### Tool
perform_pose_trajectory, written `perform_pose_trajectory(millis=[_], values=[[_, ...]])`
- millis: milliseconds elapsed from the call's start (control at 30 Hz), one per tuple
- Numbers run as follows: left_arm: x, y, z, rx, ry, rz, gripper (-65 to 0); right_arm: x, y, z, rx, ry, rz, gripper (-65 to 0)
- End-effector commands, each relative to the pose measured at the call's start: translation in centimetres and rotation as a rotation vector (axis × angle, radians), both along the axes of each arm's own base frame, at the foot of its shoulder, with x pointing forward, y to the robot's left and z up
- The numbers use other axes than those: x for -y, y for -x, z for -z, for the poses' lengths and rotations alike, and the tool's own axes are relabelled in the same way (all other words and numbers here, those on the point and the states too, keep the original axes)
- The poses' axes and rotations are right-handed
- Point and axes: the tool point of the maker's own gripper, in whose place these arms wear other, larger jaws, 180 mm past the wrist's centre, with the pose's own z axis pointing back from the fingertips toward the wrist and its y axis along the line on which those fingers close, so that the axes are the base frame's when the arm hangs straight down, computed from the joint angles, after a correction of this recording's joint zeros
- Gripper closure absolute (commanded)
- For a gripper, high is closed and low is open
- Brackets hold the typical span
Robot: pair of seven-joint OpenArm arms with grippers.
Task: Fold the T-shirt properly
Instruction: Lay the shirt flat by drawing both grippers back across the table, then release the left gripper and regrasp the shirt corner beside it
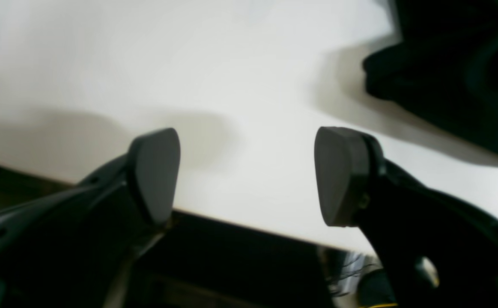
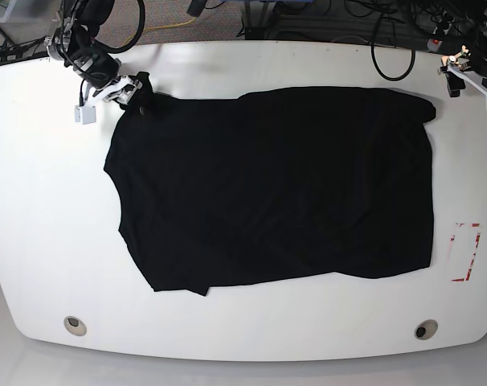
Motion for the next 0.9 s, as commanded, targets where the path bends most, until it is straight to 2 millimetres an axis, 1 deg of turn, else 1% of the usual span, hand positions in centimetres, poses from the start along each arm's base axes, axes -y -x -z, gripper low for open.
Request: perform_pose_trajectory(millis=[0, 33, 67, 100, 200, 233, 300, 433, 567, 667, 733, 800, 867], values=[[0.5, -1.3, -0.9, 0.082, 0.001, 0.007, -45.8, 0.4, 0.3, 0.3, -0.024, 0.033, -0.016, -34.6], [0.8, -1.5, -0.9, 0.095, 0.004, 0.011, -45.8, 0.4, 0.1, 0.2, -0.020, 0.034, -0.016, -29.5], [0.9, -1.8, -1.1, 0.113, 0.006, 0.015, -45.8, 0.4, 0.0, 0.2, -0.019, 0.034, -0.016, -22.8], [1.1, -2.0, -1.2, 0.125, 0.010, 0.018, -45.8, 0.4, 0.0, 0.2, -0.017, 0.034, -0.016, -18.2], [2.3, -3.4, -1.1, 0.145, 0.028, 0.049, -45.8, 0.4, 0.0, 0.2, -0.018, 0.034, -0.015, -6.3], [2.5, -3.7, -1.2, 0.151, 0.030, 0.056, -45.8, 0.4, 0.0, 0.2, -0.018, 0.034, -0.015, -4.3], [2.6, -3.9, -1.2, 0.151, 0.030, 0.060, -45.8, 0.4, 0.0, 0.1, -0.017, 0.036, -0.016, -4.1], [3.6, -4.9, -1.2, 0.161, 0.046, 0.090, -45.8, 0.4, -0.1, 0.1, -0.014, 0.037, -0.021, -4.1], [5.3, -6.2, -1.0, 0.161, 0.061, 0.150, -45.8, 0.3, 0.1, 0.2, -0.016, 0.037, -0.022, -4.1], [6.7, -6.5, 0.5, 0.133, 0.104, 0.183, -46.0, 0.3, 0.1, 0.1, -0.013, 0.038, -0.024, -4.1], [7.1, -6.7, 1.3, 0.120, 0.127, 0.190, -46.0, 0.3, 0.1, 0.1, -0.015, 0.038, -0.024, -4.1], [6.7, -7.0, 1.6, 0.115, 0.132, 0.187, -45.8, 0.3, 0.2, 0.1, -0.016, 0.038, -0.022, -4.1], [6.6, -6.7, 2.2, 0.098, 0.146, 0.182, -45.8, 0.4, 0.2, 0.1, -0.015, 0.038, -0.019, -4.1]])
